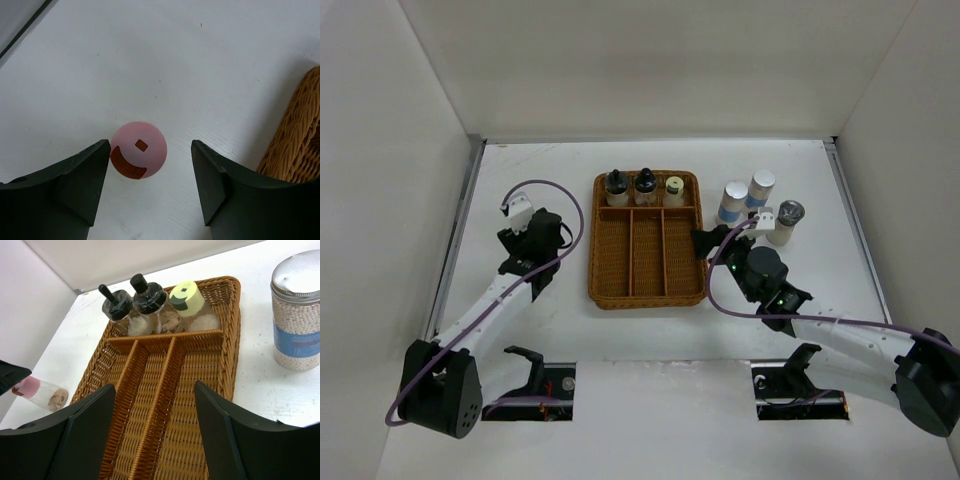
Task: Organize the condiment bottles
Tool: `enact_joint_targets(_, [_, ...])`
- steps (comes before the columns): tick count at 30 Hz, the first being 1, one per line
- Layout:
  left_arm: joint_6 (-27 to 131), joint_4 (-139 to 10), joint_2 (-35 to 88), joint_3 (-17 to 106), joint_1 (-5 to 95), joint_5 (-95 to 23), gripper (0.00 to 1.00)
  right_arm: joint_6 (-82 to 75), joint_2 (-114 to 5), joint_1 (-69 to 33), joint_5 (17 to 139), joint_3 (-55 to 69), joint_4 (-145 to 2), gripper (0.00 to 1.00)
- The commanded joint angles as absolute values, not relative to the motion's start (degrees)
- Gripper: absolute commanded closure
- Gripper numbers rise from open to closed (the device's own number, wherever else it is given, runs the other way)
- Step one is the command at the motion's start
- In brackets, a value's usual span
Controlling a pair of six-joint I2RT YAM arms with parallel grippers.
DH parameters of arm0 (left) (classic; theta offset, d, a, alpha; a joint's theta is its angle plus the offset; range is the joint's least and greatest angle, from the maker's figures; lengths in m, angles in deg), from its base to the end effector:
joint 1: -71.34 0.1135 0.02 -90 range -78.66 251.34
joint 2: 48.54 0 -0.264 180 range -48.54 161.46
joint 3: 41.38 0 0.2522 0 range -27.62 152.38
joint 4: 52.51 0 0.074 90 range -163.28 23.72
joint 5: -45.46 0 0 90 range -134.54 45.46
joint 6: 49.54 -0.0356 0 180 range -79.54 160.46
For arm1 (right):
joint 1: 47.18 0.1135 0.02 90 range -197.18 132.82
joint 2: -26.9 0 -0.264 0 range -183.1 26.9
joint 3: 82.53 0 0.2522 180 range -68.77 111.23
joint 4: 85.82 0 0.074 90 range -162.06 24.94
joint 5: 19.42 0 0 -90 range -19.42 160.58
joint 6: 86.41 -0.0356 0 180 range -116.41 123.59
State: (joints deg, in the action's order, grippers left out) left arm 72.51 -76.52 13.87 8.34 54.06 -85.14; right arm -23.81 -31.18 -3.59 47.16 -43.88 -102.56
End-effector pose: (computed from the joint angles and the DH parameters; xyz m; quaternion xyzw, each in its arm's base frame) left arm 0.2215 -0.0446 0.2317 -0.2621 0.8113 0.1062 0.5117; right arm 0.1726 0.1447 0.2487 0.0389 0.7211 0.2729 0.6356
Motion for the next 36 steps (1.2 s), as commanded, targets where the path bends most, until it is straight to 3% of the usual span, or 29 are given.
enact_joint_targets(1, [72.80, -72.52, 14.99, 7.62, 54.34, -85.41, 0.37, -24.63, -30.32, -3.19, 46.76, -43.80, -105.81, 0.29])
enact_joint_targets(9, [76.22, -71.37, 16.76, 5.52, 54.78, -85.59, 0.40, -24.80, -30.84, -3.46, 46.50, -43.89, -105.29, 0.28])
enact_joint_targets(14, [76.41, -72.60, 12.28, 4.55, 54.95, -86.73, 0.35, -24.80, -31.63, -3.55, 46.67, -43.54, -105.29, 0.28])
enact_joint_targets(28, [76.06, -69.00, 16.15, 6.13, 55.66, -85.94, 0.68, -24.80, -31.10, -3.89, 46.76, -43.98, -105.20, 0.28])
enact_joint_targets(36, [73.24, -71.54, 9.38, 11.74, 46.00, -87.43, 0.70, -25.06, -32.59, -3.98, 47.11, -43.46, -105.20, 0.28])
